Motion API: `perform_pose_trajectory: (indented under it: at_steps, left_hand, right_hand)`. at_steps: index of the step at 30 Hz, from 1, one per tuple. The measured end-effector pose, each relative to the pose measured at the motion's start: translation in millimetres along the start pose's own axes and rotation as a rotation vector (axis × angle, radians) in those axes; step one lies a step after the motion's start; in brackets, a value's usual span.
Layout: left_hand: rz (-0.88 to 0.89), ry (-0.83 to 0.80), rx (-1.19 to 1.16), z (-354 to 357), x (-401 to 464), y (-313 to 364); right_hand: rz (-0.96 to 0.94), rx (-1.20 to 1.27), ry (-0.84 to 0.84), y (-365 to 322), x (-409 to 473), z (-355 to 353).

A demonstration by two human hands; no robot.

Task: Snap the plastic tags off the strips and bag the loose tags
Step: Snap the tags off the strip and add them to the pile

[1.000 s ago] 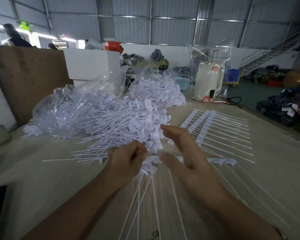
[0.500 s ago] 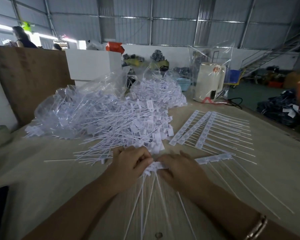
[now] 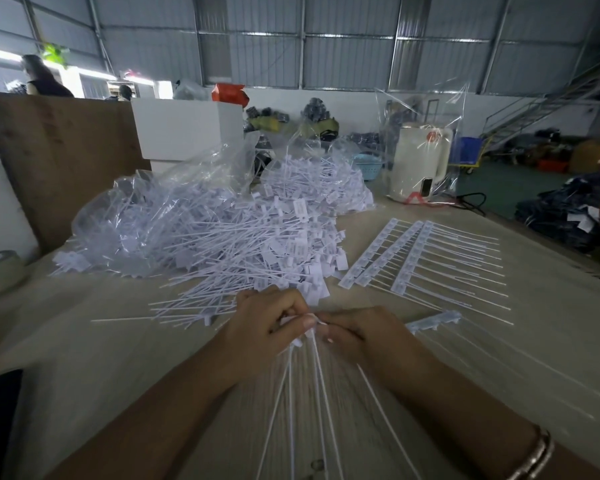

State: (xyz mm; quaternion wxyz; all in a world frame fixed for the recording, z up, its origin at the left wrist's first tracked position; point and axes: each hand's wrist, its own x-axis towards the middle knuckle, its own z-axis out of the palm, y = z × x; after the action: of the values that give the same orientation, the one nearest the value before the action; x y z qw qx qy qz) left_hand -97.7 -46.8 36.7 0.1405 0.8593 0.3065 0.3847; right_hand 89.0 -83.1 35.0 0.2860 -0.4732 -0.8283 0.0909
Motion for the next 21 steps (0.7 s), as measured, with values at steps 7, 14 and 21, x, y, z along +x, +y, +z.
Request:
perform_pose_trajectory:
  at_steps: [7, 14, 21]
  left_hand:
    - [0.103, 0.059, -0.020, 0, 4, 0]
    - [0.002, 0.009, -0.164, -10, -6, -11]
    - [-0.117, 0.094, 0.333, 3, -6, -6]
  right_hand:
    - [0.143, 0.377, 0.029, -6, -1, -4]
    - [0.332, 0.600, 0.236, -4, -11, -26]
    - [0.048, -0.069, 0.072, -13, -6, 6]
